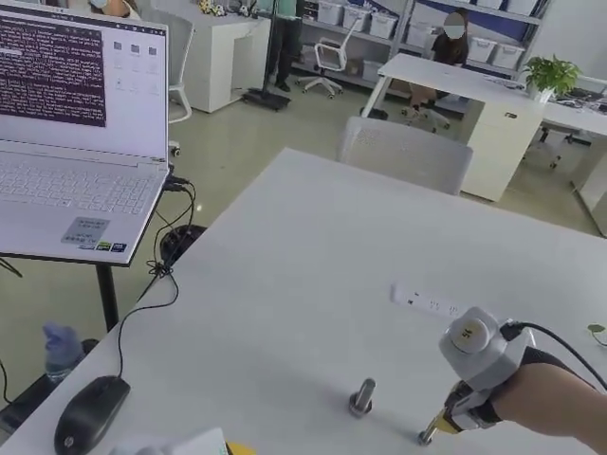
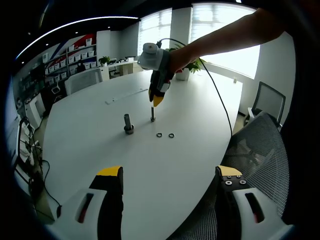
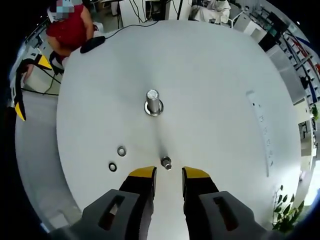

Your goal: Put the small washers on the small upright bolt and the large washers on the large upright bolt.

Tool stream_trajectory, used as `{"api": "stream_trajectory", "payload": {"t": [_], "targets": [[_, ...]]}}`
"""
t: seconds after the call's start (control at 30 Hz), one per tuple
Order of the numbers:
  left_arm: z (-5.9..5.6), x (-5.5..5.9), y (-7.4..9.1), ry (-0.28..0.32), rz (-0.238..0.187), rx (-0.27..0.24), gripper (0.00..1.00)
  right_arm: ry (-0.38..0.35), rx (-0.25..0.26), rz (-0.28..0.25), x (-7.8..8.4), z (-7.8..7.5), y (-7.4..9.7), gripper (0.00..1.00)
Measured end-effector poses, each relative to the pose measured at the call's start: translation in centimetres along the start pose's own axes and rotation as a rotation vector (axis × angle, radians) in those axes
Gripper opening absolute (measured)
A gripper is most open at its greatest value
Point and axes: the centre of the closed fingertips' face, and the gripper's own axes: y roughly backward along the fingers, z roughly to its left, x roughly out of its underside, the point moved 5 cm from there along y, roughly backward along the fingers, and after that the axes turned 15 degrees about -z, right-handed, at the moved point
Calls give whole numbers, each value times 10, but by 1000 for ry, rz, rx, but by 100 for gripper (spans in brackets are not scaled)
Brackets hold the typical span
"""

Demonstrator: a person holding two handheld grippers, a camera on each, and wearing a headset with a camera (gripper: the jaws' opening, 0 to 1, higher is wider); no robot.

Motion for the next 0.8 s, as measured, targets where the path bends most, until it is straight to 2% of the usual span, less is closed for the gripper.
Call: {"api": "stream_trajectory", "payload": {"t": [0.3, 0.8], "targets": [[-3, 1, 0, 2, -8, 4, 76, -5, -3, -3, 1, 12, -2, 22], [-3, 2, 0, 14, -20, 8, 81, 3, -39, -21, -2, 43, -1, 23]]}}
